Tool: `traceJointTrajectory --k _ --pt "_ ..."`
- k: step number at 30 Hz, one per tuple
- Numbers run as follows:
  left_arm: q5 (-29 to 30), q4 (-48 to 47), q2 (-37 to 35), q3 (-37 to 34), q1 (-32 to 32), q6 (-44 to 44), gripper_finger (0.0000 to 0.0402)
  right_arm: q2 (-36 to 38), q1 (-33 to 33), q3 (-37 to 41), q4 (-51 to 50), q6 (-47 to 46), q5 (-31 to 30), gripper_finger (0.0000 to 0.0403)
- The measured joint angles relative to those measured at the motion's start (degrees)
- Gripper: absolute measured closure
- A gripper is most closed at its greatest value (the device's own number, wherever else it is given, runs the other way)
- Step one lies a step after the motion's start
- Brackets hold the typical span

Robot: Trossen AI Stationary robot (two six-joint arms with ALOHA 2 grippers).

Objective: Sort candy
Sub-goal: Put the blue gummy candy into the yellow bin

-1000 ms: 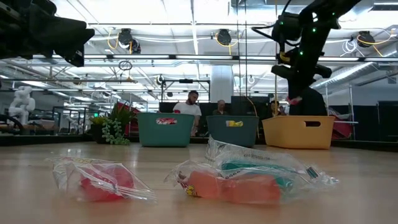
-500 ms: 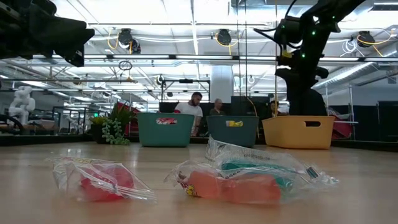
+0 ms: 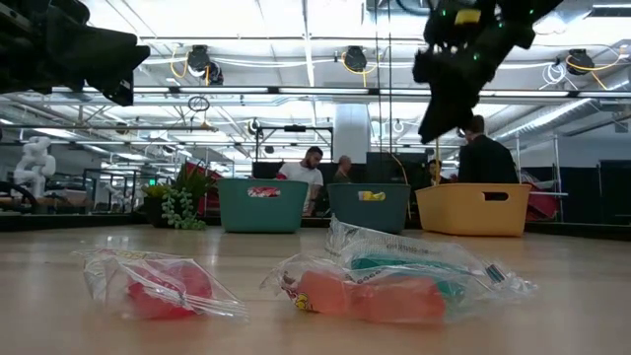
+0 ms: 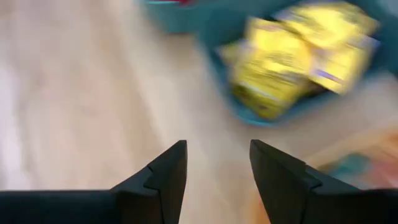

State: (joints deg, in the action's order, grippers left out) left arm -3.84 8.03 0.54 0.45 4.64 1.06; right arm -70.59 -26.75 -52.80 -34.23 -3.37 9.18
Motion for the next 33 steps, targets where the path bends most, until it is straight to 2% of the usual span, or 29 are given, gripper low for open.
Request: traceJointTrajectory --k 8,14,17,21,26,33 --pt "0.0 0.0 0.0 0.0 0.0 0.0 0.0288 0.0 18.9 0.0 9.3 -0.4 -2.0 0.0262" --pt "0.0 0.0 0.0 0.0 0.0 0.0 0.0288 -0.9 32.9 0.0 14.2 -0.9 -11.4 0.0263" --pt "0.0 0.0 0.0 0.0 0.0 0.0 0.0288 -2.5 39.4 0.0 16.2 -5.3 -18.9 0.0264" --pt "0.0 0.0 0.0 0.0 0.0 0.0 0.0288 -7.2 46.9 -2.3 16.1 -12.0 -24.5 0.0264" --pt "0.0 0.0 0.0 0.0 0.0 0.0 0.0288 -15.7 52.9 -7.5 15.2 -19.1 -26.3 0.0264" --pt "0.0 0.0 0.0 0.0 0.0 0.0 0.0288 -27.6 56.8 -13.5 15.1 -28.8 -25.4 0.0264"
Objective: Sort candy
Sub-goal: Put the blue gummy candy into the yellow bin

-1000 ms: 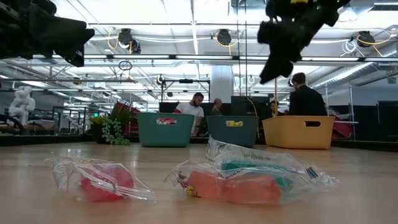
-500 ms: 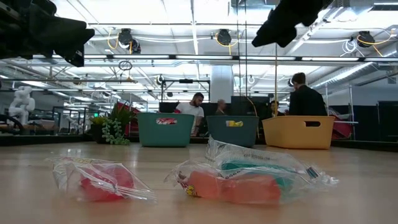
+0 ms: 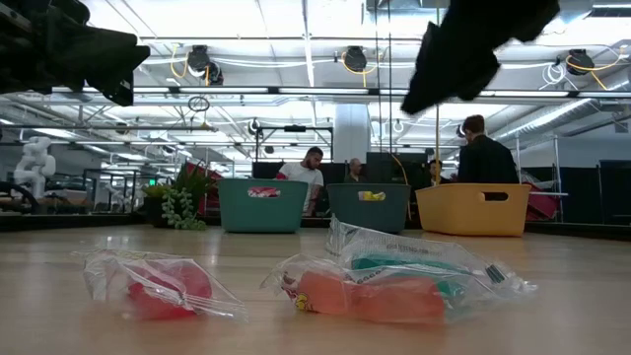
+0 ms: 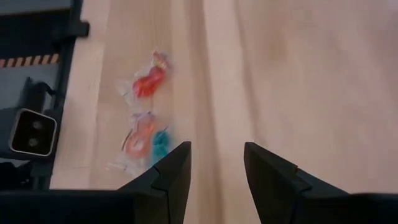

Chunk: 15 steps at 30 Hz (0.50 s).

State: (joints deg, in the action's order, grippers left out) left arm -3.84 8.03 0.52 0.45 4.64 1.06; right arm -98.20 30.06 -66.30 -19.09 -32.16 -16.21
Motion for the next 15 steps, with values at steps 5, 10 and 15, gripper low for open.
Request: traceJointTrajectory --k 5,10,15 --pt "0.0 0.0 0.0 0.0 0.0 0.0 0.0288 -7.4 2.0 -2.8 0.8 -3.9 1.9 0.0264" --pt "0.0 0.0 0.0 0.0 0.0 0.0 0.0288 -14.2 3.3 -6.5 1.0 -5.9 5.0 0.0264" --pt "0.0 0.0 0.0 0.0 0.0 0.0 0.0288 -19.8 3.6 -9.9 1.4 -6.1 5.8 0.0264"
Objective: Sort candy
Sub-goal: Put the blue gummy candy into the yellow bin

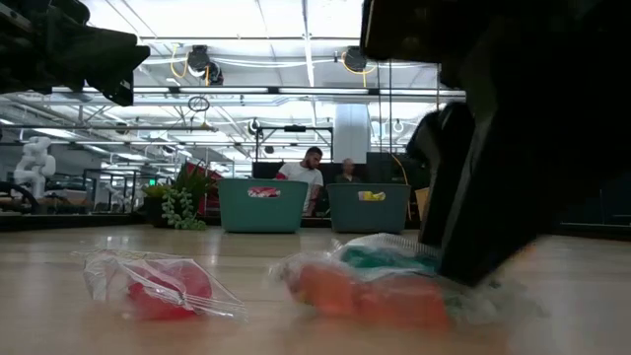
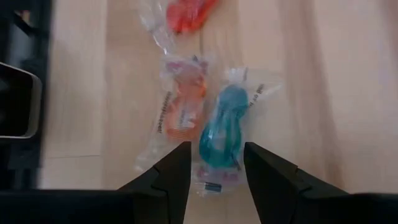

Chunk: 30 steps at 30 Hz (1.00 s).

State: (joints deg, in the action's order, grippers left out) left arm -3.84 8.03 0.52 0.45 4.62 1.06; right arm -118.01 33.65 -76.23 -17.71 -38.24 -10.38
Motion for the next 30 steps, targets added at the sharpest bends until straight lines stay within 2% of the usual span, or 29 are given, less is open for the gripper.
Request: traceJointTrajectory --k 5,9,11,16,23,26,30 --pt "0.0 0.0 0.0 0.0 0.0 0.0 0.0288 -3.8 -0.1 -1.9 -2.0 2.1 0.1 0.0282" --pt "0.0 0.0 0.0 0.0 0.0 0.0 0.0288 -3.7 -0.7 -2.1 -4.9 0.1 0.3 0.0366" --pt "0.0 0.0 0.0 0.0 0.0 0.0 0.0288 -2.4 -1.4 -2.0 -5.1 0.7 0.8 0.0388" --pt "0.0 0.0 0.0 0.0 0.0 0.0 0.0288 2.7 -3.9 -1.4 -7.8 5.3 -2.5 0.0394" --pt "0.0 0.0 0.0 0.0 0.0 0.0 0.0288 11.9 -9.6 -1.6 -12.9 13.0 -3.1 0.04" --pt "0.0 0.1 0.0 0.0 0.0 0.0 0.0288 15.8 -12.6 -1.4 -17.1 16.7 -6.1 0.04" --pt "0.0 0.0 0.0 0.0 0.0 0.0 0.0288 23.2 -17.5 5.6 -16.4 18.0 -7.5 0.0401"
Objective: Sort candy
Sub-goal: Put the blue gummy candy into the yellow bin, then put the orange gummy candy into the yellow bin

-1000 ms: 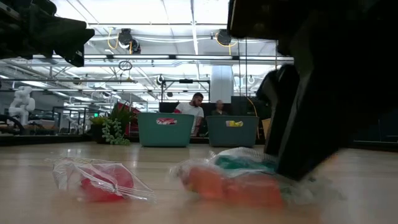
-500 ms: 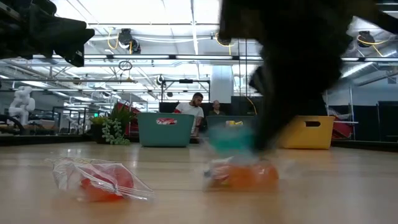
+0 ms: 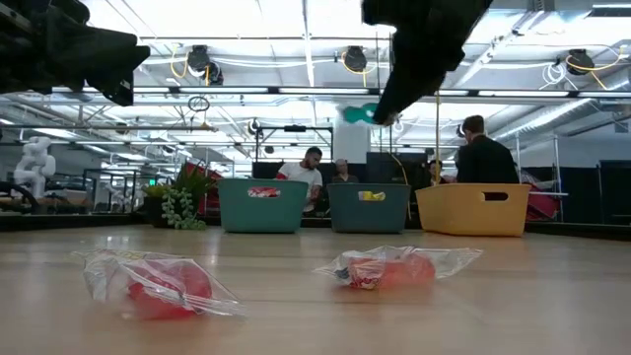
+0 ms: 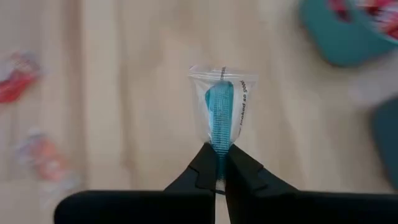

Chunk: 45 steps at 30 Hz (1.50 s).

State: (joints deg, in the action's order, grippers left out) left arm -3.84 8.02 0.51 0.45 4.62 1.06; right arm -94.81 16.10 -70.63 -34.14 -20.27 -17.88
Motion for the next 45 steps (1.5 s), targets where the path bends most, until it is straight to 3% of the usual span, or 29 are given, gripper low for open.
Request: traceJointTrajectory --k 7,12,19,21,24,27,39,45 --pt "0.0 0.0 0.0 0.0 0.0 0.0 0.0288 20.1 -10.6 20.4 12.1 -1.0 -1.2 0.0402" --pt "0.0 0.0 0.0 0.0 0.0 0.0 0.0288 31.5 -20.5 28.8 10.6 -6.5 -10.9 0.0397" --pt "0.0 0.0 0.0 0.0 0.0 0.0 0.0288 34.3 -36.8 30.2 4.0 -9.0 -10.2 0.0389" --pt "0.0 0.0 0.0 0.0 0.0 0.0 0.0288 33.3 -41.1 30.2 3.4 -6.4 -7.0 0.0377" --pt "0.0 0.0 0.0 0.0 0.0 0.0 0.0288 31.0 -46.8 30.2 3.4 -1.6 0.7 0.0344" --pt "0.0 0.0 0.0 0.0 0.0 0.0 0.0288 29.0 -50.7 30.2 3.7 1.1 3.2 0.0301" --pt "0.0 0.0 0.0 0.0 0.0 0.0 0.0288 28.2 -54.9 30.2 7.0 10.4 1.2 0.0102" --pt "0.0 0.0 0.0 0.0 0.0 0.0 0.0288 28.2 -55.1 30.2 7.0 14.8 -1.6 0.0046"
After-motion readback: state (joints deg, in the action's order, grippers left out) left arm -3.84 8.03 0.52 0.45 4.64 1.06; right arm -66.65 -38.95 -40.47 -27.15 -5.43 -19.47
